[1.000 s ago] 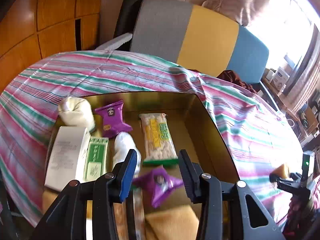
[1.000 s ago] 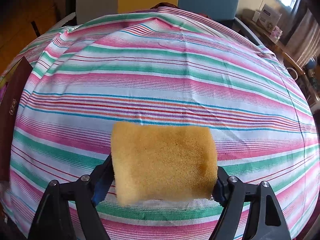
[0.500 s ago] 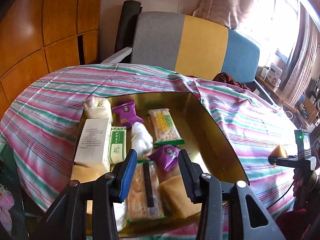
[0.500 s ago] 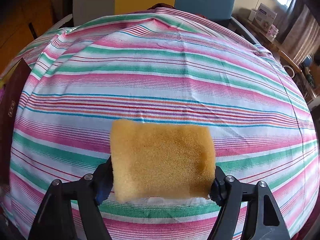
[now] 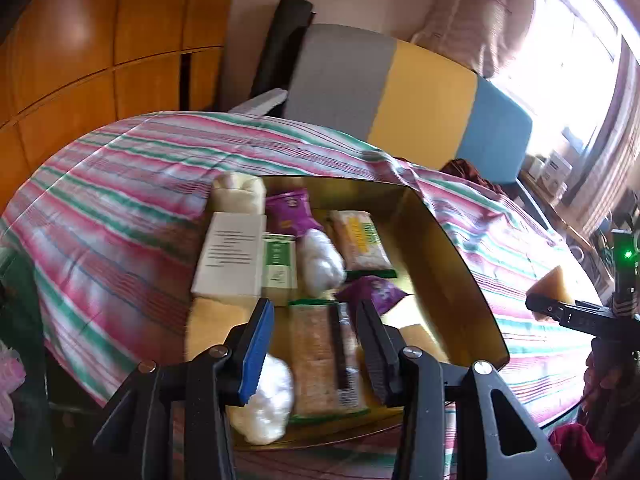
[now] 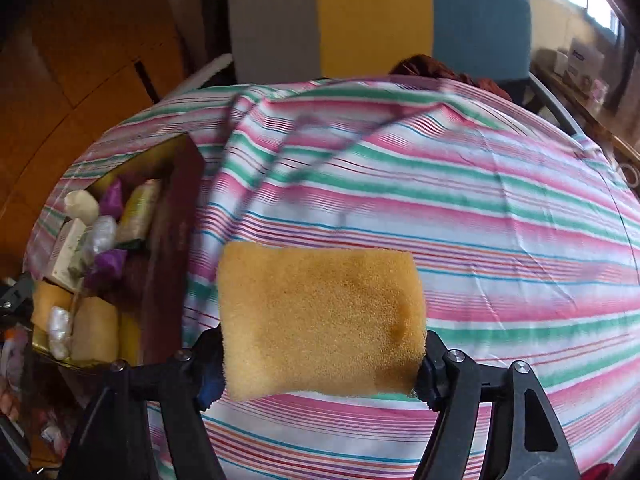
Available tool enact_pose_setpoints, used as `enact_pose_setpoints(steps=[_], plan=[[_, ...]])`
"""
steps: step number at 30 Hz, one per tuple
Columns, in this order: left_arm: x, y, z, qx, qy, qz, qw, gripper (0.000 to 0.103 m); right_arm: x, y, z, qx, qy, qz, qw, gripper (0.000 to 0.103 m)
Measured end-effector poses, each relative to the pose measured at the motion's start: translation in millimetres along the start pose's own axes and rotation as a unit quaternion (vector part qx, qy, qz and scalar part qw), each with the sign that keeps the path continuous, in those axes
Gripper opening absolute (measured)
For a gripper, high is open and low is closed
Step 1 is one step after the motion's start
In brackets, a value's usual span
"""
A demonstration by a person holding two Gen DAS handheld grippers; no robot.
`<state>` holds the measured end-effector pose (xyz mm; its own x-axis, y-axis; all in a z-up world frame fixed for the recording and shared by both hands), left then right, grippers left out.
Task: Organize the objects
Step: 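Carry the yellow sponge over the gold tray with the right tool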
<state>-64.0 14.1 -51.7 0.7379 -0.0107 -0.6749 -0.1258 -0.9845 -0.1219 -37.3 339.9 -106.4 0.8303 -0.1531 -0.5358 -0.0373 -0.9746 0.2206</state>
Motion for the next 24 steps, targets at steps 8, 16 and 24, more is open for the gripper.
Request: enact_pose_setpoints(steps=[8, 16, 24], plan=[[3.0, 31.5, -9.6, -0.022, -0.006, -0.03, 0.9993, 0.043, -20.0, 107.4, 15.7, -0.053, -0.008, -0.096, 0.994, 0.074], [1.5, 45.0, -4.3, -0.026, -0.002, -0.036, 0.999, 0.043, -28.0, 159.6, 64.1, -0.028, 0.023, -0.169, 0.985, 0.075], [8.9, 45.1, 4.4, -0.032, 0.013, -0.033, 0.9988, 0.043, -16.5, 171.0, 90.5, -0.028, 0.067, -0.195, 0.978, 0.084]])
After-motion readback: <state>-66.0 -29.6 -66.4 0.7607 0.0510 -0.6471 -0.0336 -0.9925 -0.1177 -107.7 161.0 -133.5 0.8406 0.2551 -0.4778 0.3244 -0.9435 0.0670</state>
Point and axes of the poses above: each gripper's, at about its wrist camera, not at the fingertips, and z roughly the way its jaws point, y to its left, x to its underside, the point moved 4 cm from there along z, roughly the way its jaws point, and after that the axes turned 7 degrees about -x, right-handed, at the moved point
